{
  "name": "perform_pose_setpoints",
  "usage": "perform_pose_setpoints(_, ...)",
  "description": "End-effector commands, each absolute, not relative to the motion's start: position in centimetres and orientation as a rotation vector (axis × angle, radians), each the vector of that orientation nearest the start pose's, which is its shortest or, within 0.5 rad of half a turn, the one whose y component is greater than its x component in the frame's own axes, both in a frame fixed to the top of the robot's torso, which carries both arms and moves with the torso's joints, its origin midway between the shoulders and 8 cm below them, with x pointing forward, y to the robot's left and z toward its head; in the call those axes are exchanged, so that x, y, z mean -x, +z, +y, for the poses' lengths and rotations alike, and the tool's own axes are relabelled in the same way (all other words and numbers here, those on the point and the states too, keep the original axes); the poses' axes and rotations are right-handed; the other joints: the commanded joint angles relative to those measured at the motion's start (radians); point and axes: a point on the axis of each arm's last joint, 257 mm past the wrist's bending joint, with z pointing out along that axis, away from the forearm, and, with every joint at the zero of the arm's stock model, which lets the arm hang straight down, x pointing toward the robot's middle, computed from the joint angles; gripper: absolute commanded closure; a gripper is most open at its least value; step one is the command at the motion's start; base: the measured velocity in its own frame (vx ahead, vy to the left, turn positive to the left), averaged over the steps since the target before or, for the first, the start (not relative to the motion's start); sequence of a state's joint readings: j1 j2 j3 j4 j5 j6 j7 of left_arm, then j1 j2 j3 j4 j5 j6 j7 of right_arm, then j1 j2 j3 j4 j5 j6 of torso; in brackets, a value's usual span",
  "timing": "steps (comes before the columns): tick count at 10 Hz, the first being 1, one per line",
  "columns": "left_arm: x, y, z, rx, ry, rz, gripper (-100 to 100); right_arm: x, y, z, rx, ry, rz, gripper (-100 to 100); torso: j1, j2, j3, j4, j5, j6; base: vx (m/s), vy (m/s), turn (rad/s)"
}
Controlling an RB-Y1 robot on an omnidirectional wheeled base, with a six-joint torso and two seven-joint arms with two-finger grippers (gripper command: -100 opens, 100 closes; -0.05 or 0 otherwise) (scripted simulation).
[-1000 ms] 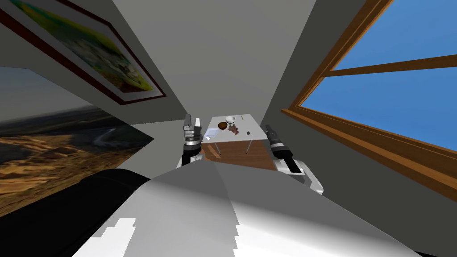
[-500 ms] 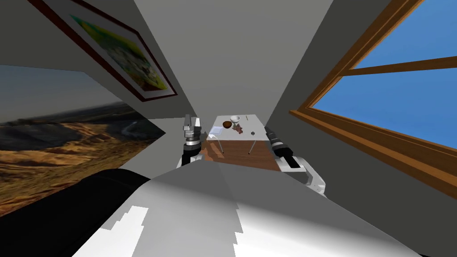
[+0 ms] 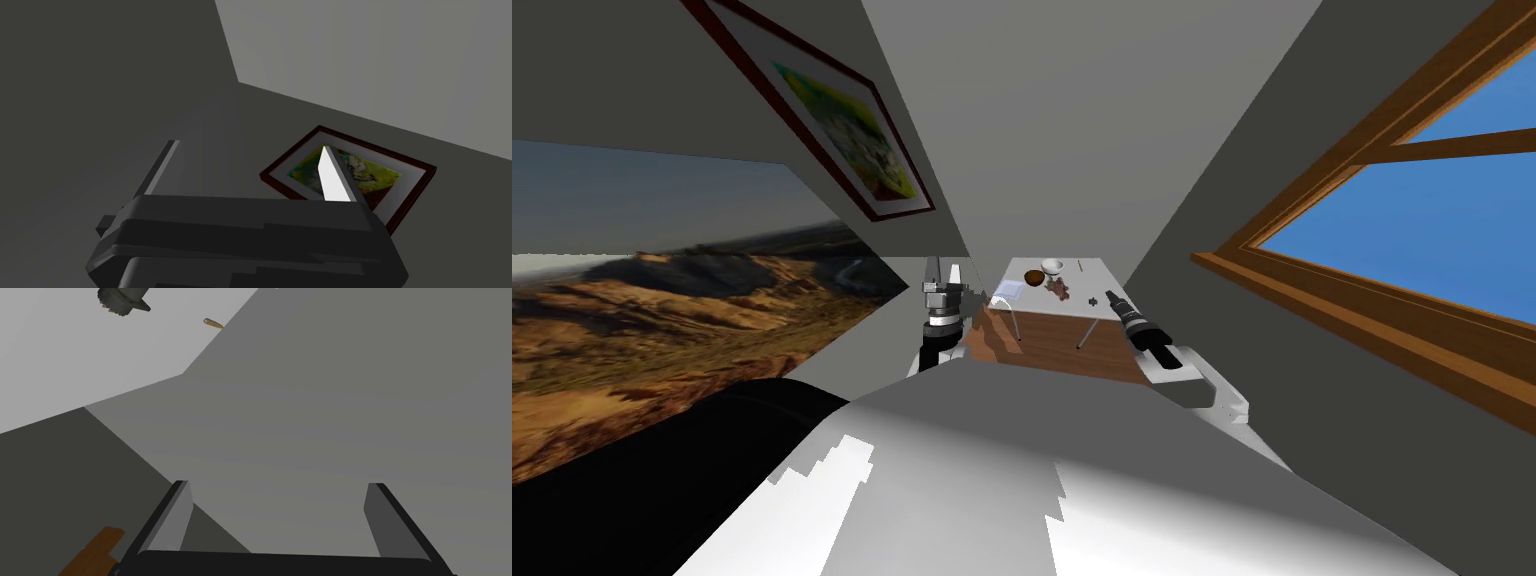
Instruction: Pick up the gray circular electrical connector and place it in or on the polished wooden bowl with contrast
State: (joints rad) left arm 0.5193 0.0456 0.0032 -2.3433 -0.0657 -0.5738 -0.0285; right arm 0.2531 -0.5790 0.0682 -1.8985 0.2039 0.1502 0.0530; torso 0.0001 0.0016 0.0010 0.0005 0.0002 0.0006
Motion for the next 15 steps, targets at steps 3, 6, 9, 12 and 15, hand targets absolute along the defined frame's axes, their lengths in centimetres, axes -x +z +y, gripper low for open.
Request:
perform_pose_setpoints(3,-31.8,5.8,26.1,0.475,-1.256,0.612,0,-46.9,-25.1,-38.3,-0.583,0.386,1.743,-100,0.001,-0.002,-0.001,0.000,0.000,0.000,0.015,0.039,0.258)
perform_pose_setpoints(6,-31.8,5.8,26.1,0.475,-1.256,0.612,0,-46.0,-27.6,-41.1,-0.565,0.262,1.819,-100,0.001,-0.005,-0.003,-0.001,0.000,0.000,0.051,0.040,0.176)
perform_pose_setpoints(9,-31.8,5.8,26.1,0.475,-1.256,0.612,0,-43.6,-31.2,-45.4,-0.529,0.076,1.933,-100,0.001,-0.004,-0.003,-0.001,0.000,0.000,0.063,0.027,0.173)
perform_pose_setpoints(12,-31.8,5.8,26.1,0.475,-1.256,0.612,0,-40.5,-34.3,-49.6,-0.485,-0.105,2.039,-100,-0.001,-0.008,-0.004,-0.002,0.000,0.000,0.104,0.011,0.165)
perform_pose_setpoints(15,-31.8,5.8,26.1,0.475,-1.256,0.612,0,-37.1,-36.8,-53.4,-0.439,-0.267,2.132,-100,0.000,-0.008,-0.005,-0.002,0.000,0.001,0.113,0.009,0.127)
